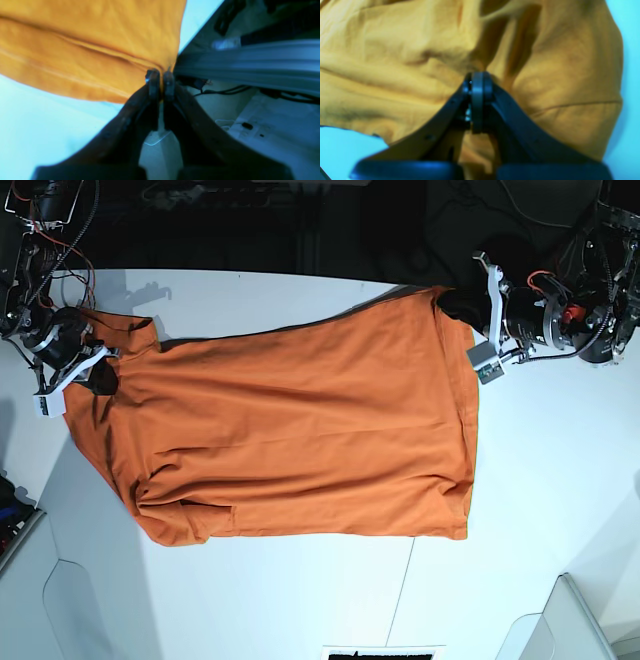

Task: Layout the t-shirt on the table in an organized manner, then fold the t-shirt properly
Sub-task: 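Pull the held shirt corner with the left gripper away from the right gripper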

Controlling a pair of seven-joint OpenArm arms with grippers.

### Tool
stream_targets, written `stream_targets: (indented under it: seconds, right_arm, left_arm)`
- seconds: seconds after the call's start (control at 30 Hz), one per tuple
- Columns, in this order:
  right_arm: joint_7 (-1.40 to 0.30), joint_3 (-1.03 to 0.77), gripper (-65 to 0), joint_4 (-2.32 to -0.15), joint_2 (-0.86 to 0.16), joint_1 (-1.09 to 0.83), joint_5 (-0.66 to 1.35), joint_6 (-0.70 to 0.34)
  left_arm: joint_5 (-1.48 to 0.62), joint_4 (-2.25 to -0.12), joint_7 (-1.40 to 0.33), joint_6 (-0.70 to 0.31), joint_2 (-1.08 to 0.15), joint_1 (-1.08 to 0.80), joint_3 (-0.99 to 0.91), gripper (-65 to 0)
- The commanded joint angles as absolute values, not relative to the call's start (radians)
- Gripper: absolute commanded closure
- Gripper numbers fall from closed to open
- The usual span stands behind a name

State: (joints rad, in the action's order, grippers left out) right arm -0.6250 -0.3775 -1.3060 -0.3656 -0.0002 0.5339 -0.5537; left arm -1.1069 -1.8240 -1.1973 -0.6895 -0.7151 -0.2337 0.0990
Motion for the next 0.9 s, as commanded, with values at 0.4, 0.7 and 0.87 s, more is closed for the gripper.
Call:
stream_targets:
  seconds: [0.4, 0.7, 0.87]
  right_arm:
    - [-0.649, -0.381, 0.0, -1.312, -0.383, 0.009, 0.552, -0.546]
    - [-0.689, -0.467, -15.4, -1.317, -0.388, 0.071, 0.638, -0.546]
    - [-0.757, -0.601, -17.8, -1.318, -0.424, 0.118, 0.701, -0.546]
  left_arm:
    - [-1.125, -1.84, -1.181, -0.698, -0.731, -0.266, 0.026, -30.0]
    - [-1.153, -1.839, -1.177, -0.698, -0.731, -0.305, -0.124, -30.0]
    - [-1.159, -1.839, -1.174, -0.698, -0.726, -0.382, -0.162, -30.0]
